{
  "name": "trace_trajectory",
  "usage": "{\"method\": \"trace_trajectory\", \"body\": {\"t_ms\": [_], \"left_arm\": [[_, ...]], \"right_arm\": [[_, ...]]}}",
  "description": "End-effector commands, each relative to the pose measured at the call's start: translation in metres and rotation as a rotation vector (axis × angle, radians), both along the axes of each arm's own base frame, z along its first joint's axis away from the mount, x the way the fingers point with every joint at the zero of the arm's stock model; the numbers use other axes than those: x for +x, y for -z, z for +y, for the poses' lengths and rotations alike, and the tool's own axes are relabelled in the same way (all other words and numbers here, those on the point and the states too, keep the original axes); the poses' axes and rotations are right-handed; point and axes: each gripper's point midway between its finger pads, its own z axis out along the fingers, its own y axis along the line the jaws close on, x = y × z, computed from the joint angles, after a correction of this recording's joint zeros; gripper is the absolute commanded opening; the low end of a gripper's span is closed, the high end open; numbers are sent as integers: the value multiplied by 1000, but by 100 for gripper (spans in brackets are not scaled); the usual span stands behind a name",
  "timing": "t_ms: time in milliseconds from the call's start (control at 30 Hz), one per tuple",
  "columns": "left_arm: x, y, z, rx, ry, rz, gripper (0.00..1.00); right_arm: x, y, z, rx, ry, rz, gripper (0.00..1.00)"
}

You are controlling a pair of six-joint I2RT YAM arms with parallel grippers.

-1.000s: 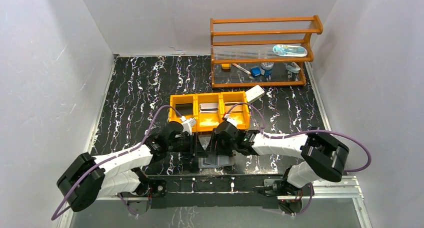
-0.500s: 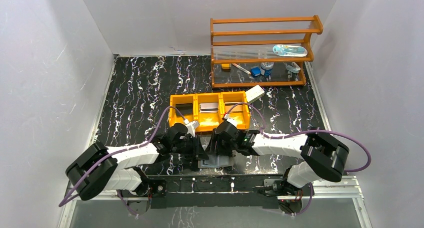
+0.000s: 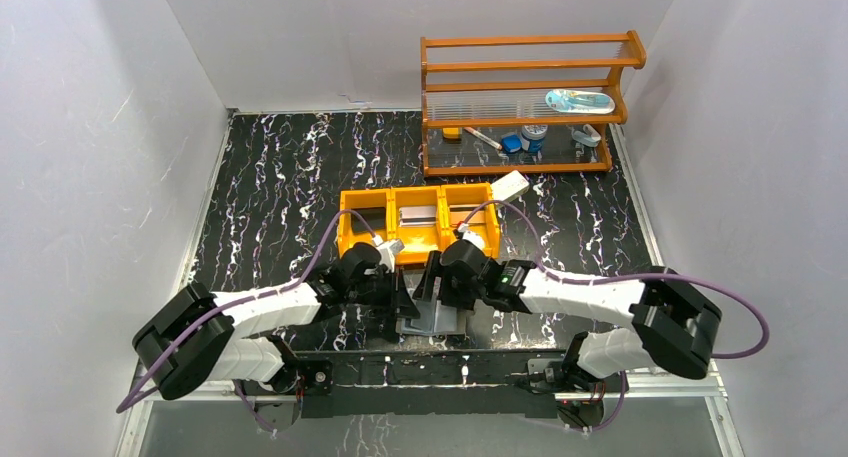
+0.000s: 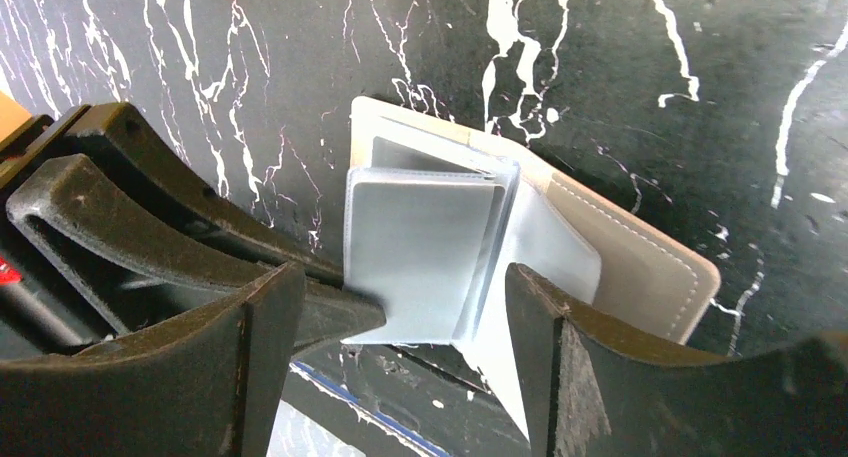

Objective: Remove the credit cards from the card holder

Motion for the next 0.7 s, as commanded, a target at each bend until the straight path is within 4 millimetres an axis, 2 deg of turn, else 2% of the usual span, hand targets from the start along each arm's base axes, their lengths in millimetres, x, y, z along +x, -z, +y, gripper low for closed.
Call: {"method": "trace_trajectory", "body": {"t_ms": [0, 200, 400, 500, 667], "left_arm": [[6, -13, -8, 9, 15, -33, 13], [8, -23, -27, 13, 55, -44, 31], [0, -24, -47, 15, 124, -38, 37], [-4, -29, -53, 2, 158, -59, 43], [-14, -33, -46, 16, 258, -93, 58]], "right_arm": [[12, -23, -17, -34, 54, -73, 82], [14, -37, -41, -45, 126, -113, 82], [13, -46, -62, 0, 206, -135, 82], [12, -49, -71, 20, 240, -146, 81], [10, -55, -80, 62, 270, -155, 75]]}}
